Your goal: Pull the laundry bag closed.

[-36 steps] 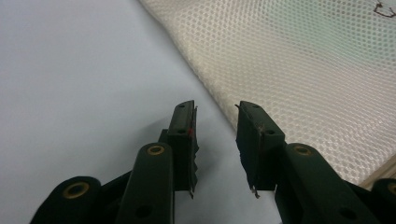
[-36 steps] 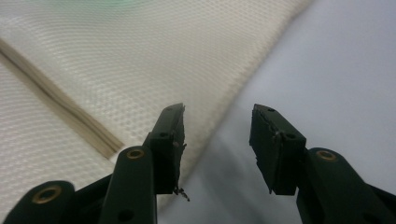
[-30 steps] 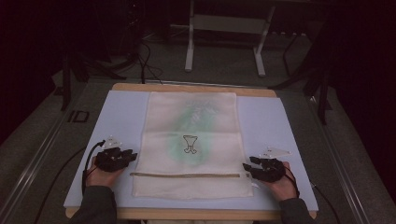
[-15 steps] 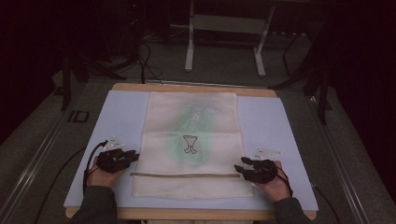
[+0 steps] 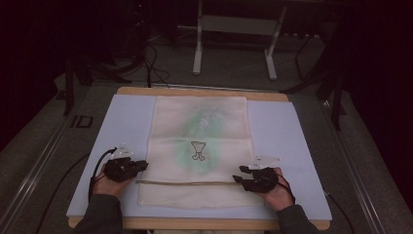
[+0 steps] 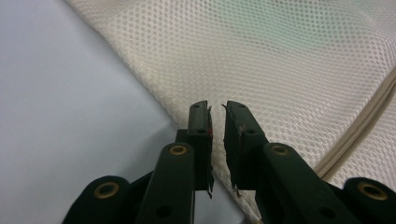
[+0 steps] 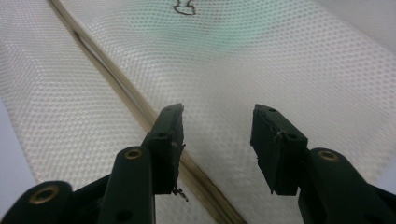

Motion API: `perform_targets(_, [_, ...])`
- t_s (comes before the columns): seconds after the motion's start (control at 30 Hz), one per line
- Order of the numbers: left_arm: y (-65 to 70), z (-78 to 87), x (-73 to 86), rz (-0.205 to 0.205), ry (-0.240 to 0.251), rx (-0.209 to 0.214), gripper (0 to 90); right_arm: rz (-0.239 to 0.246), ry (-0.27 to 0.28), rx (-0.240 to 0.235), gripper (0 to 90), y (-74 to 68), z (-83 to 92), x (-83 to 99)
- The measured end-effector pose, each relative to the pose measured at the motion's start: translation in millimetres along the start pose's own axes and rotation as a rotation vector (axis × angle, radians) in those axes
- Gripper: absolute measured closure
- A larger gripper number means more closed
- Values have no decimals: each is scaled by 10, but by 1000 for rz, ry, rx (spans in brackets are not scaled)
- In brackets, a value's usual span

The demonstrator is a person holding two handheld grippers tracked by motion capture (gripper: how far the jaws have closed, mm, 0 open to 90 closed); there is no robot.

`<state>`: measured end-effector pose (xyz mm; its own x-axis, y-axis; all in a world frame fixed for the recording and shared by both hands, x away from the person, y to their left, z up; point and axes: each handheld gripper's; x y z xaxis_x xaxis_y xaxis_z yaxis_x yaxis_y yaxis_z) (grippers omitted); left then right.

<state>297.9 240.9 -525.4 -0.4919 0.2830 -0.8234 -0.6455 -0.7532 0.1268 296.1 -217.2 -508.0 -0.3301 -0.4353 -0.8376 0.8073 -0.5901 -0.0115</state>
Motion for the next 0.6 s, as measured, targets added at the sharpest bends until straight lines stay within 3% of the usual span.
perform_targets(0.53, [15, -56, 12, -10, -43, 25, 890, 41, 8, -72, 539, -223, -176, -132])
perform_targets(0.6, [10, -61, 14, -12, -49, 27, 891, 77, -1, -73, 540, -296, -220, -178])
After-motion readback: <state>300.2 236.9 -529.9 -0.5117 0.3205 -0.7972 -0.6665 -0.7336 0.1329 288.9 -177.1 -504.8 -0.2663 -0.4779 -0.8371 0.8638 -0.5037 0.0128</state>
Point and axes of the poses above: each handheld gripper's, and its own axes: z roughly backward along the jaws, x roughly out of its underside, y roughly to its right, and after that the axes turned 9 degrees about y, right-handed
